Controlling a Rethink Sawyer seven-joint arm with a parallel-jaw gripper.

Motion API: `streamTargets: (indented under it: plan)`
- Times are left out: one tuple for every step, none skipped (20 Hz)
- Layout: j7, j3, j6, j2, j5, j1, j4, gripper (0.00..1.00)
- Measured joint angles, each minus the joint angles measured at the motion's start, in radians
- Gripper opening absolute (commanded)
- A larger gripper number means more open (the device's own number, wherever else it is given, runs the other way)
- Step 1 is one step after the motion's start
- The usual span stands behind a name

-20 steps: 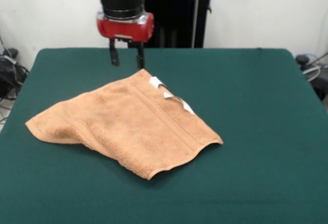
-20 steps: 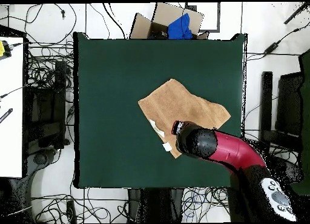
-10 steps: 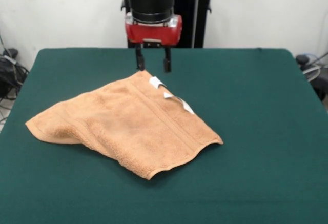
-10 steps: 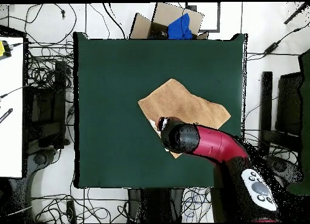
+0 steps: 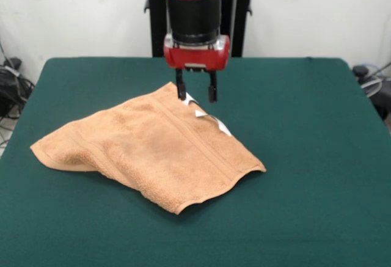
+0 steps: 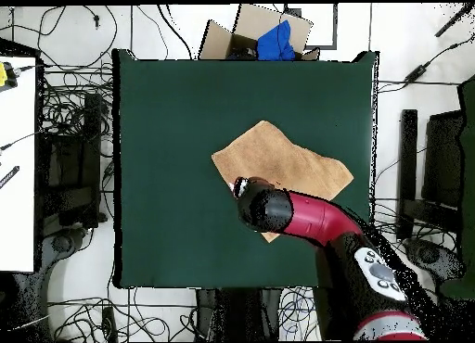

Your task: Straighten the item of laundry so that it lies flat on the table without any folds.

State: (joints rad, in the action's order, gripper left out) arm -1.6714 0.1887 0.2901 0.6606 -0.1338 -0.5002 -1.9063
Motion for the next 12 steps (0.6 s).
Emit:
streamTargets:
  plan:
    - [0.000, 0.000, -0.009, -0.015, 0.000, 0.000, 0.002, 1.00]
    - [0.000, -0.002, -0.027, -0.057, 0.000, 0.000, 0.007, 1.00]
    - [0.000, -0.003, -0.030, -0.069, 0.000, 0.001, 0.009, 1.00]
    - [0.000, -0.006, -0.031, -0.085, 0.000, 0.002, 0.012, 1.00]
    - [0.000, -0.015, -0.031, -0.113, 0.000, 0.008, 0.019, 1.00]
    - [0.000, -0.019, -0.031, -0.124, 0.000, 0.010, 0.022, 1.00]
    - [0.000, -0.025, -0.031, -0.144, 0.000, 0.016, 0.026, 1.00]
    - [0.000, -0.030, -0.031, -0.159, 0.000, 0.021, 0.029, 1.00]
    - [0.000, -0.040, -0.031, -0.180, 0.000, 0.030, 0.034, 1.00]
    - [0.000, -0.048, -0.031, -0.194, 0.000, 0.037, 0.038, 1.00]
    - [0.000, -0.056, -0.031, -0.211, 0.001, 0.044, 0.042, 1.00]
    - [0.000, -0.064, -0.032, -0.227, 0.001, 0.052, 0.046, 1.00]
